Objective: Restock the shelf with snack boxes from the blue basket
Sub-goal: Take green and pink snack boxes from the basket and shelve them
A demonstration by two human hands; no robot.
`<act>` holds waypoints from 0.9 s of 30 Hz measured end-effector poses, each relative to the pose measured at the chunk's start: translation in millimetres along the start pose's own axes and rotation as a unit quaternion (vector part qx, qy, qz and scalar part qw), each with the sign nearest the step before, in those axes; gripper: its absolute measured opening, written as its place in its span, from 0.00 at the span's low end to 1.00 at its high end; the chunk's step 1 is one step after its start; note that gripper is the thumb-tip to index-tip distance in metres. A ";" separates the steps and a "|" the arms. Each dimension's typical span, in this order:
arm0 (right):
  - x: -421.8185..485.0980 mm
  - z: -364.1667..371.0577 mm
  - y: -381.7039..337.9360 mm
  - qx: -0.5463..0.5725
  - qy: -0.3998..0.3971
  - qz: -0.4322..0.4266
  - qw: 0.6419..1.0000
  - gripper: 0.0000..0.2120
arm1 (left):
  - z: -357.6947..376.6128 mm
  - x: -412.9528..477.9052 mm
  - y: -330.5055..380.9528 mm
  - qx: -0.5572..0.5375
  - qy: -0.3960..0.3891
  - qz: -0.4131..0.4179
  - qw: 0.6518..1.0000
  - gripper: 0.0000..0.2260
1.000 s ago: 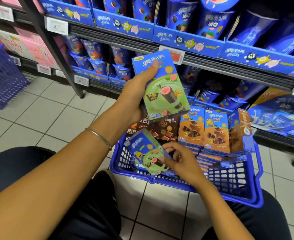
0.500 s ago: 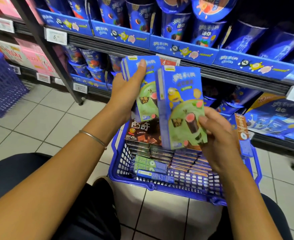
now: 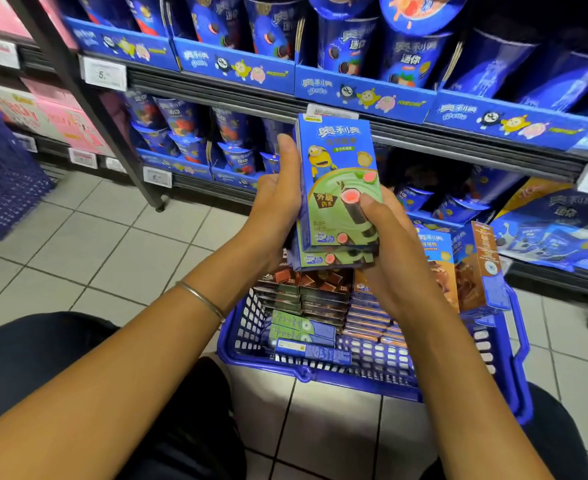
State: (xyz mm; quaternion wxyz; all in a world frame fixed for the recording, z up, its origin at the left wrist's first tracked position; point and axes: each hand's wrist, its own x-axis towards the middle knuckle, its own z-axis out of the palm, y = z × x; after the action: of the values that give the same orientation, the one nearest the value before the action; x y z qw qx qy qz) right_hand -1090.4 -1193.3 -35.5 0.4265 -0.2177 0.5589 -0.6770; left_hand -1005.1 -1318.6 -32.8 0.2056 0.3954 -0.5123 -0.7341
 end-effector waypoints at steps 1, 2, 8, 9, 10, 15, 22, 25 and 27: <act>0.4 0.3 -0.3 -0.018 0.009 0.001 1.000 0.18 | -1.3 -0.8 1.7 0.009 -0.017 -0.012 1.000 0.44; 0.3 1.6 -0.6 -0.033 0.017 0.002 0.999 0.18 | -2.9 -1.9 3.4 0.022 -0.034 -0.027 0.999 0.45; -1.7 0.3 15.7 0.028 0.001 -0.002 1.000 0.26 | -14.3 -3.6 7.5 -0.036 -0.052 -0.030 0.998 0.37; -3.8 -3.1 23.8 0.022 0.036 0.017 0.999 0.28 | -15.3 -2.5 9.9 -0.046 -0.036 -0.018 0.998 0.36; -6.6 -7.1 34.5 -0.015 0.068 0.043 0.997 0.26 | -16.7 -1.7 12.1 -0.048 -0.019 -0.007 0.999 0.35; -24.5 -41.7 112.2 -0.529 -0.209 0.161 0.806 0.15 | -19.9 0.2 18.5 -0.036 0.018 0.003 0.999 0.35; 0.3 -56.7 181.2 -0.688 -0.264 0.291 0.610 0.19 | -13.0 0.3 13.0 -0.019 0.004 0.003 1.000 0.34; 2.5 -61.9 188.9 -0.711 -0.260 0.295 0.583 0.19 | -10.2 2.2 11.8 -0.020 -0.019 -0.002 1.000 0.39; 1.7 -62.1 188.3 -0.712 -0.252 0.293 0.586 0.18 | -9.4 3.2 13.0 -0.021 -0.021 -0.002 1.000 0.43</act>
State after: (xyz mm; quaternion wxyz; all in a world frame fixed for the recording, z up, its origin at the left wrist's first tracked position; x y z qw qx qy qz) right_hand -1076.3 -1161.4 -230.7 0.4339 -0.4382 0.7662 0.1806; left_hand -1001.0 -1331.5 -23.7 0.2016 0.3769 -0.4999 -0.7532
